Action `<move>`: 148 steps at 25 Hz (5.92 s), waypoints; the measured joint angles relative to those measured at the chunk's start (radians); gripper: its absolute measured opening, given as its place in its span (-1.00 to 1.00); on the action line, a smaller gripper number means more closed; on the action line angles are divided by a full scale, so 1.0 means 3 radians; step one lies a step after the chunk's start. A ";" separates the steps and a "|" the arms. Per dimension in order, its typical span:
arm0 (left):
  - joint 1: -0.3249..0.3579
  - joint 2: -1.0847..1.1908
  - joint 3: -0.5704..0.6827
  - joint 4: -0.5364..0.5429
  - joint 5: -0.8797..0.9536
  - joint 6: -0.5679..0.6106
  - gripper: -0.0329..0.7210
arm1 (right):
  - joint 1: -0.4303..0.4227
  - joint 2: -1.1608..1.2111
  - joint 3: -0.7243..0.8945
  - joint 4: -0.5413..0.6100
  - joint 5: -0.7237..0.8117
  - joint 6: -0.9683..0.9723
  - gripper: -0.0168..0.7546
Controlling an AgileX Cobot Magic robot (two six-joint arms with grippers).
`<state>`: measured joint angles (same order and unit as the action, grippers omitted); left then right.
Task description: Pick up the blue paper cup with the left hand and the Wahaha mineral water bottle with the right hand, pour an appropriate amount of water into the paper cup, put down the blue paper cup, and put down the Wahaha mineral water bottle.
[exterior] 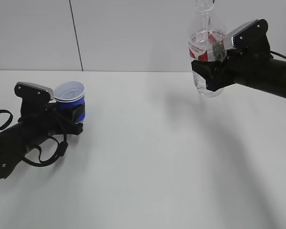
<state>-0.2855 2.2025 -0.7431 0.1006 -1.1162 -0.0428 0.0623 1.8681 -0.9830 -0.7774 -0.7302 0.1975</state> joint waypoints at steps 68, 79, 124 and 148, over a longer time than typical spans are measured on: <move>0.0000 -0.0350 0.0726 -0.0124 -0.0127 0.0005 0.55 | 0.0000 0.0000 0.0000 -0.0188 0.0013 0.0234 0.29; 0.0000 -0.1780 0.1689 -0.0032 -0.0127 0.0005 0.55 | 0.0000 0.0000 0.0000 -0.0188 0.0013 0.0402 0.29; 0.0000 -0.6880 0.0782 -0.0169 0.6643 -0.0232 0.37 | 0.0000 0.0000 0.0000 0.0107 -0.0058 0.0712 0.29; 0.0000 -0.7007 0.0706 -0.0335 0.7419 -0.0152 0.22 | 0.0000 0.0000 0.0000 0.0112 -0.0073 0.0712 0.29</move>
<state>-0.2855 0.1005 -0.5314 0.0000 1.1095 -0.0885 0.0623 1.8681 -0.9830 -0.7437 -0.7521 0.4111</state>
